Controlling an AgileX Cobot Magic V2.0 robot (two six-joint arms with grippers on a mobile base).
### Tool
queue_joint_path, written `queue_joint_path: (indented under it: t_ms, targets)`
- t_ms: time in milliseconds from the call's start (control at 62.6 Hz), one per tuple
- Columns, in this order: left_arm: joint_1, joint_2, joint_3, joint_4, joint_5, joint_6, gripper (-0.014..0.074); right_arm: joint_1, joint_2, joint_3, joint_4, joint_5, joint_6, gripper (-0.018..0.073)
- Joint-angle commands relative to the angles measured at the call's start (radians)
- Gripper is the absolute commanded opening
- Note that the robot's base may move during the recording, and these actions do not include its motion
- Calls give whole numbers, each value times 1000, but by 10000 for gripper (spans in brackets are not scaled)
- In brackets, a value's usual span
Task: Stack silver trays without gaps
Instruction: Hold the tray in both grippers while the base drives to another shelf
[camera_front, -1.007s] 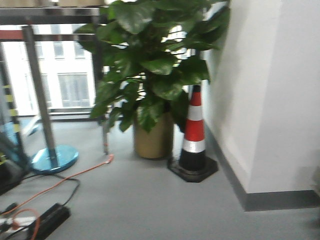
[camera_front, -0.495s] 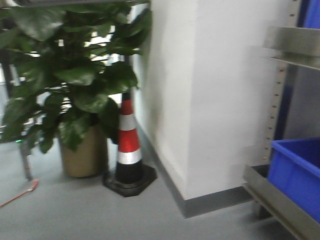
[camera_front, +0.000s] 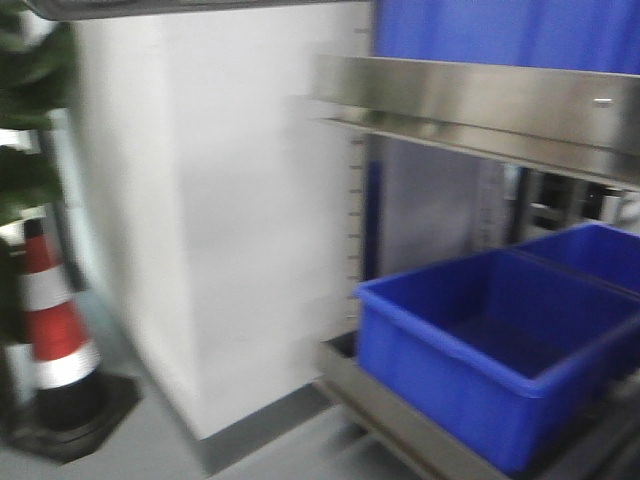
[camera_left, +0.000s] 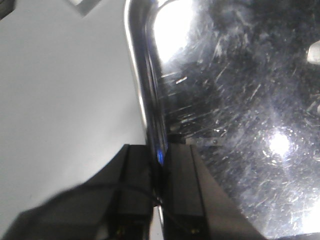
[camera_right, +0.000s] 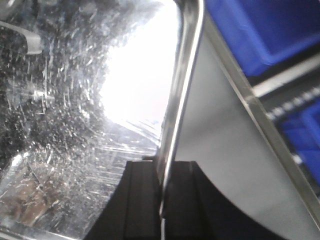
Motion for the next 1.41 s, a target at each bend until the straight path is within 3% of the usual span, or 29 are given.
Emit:
queue_joint_path:
  t_ms: [0,1390]
  targets:
    - [-6,-26,-24,58,3,26,-48,-3,-36,-28,-59,-35,-30,56]
    - [-6,-26,-24,58,3,26,-48,-3,-36,-28,-59,-35,-30,56]
